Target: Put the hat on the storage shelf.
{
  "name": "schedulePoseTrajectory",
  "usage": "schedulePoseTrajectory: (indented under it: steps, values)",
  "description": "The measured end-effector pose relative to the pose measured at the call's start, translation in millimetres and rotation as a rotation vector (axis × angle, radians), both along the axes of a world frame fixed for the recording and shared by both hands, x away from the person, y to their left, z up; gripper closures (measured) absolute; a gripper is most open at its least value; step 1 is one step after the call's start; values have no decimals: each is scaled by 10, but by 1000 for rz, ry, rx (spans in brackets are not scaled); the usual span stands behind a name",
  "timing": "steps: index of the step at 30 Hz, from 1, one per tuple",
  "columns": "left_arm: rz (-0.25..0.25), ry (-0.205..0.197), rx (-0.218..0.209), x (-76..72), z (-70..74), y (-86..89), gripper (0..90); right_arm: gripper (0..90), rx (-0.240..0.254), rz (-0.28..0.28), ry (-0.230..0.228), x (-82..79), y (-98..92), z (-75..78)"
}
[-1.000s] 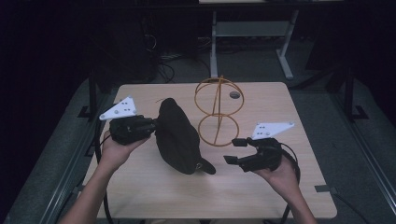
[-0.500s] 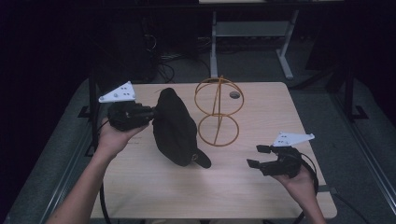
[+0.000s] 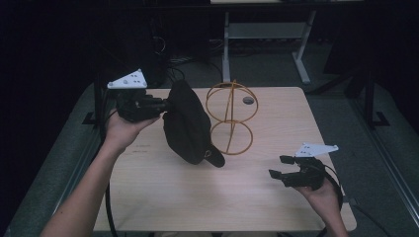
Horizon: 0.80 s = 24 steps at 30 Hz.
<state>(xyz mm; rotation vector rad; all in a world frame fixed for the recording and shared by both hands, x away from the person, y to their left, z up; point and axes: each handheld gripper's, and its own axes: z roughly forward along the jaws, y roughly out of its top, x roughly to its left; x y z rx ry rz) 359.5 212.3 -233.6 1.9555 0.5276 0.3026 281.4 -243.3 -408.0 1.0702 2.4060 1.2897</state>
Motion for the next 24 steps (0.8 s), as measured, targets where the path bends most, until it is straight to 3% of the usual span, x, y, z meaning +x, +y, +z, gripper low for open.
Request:
schedulePoseTrajectory:
  steps: [8,24]
  values:
    - [-3,11,6,143,117,-61,862,283,8,-21,-8,31,-112,-14]
    - [-39,18,4,522,410,-399,862,271,39,-68,-28,41,-298,-17]
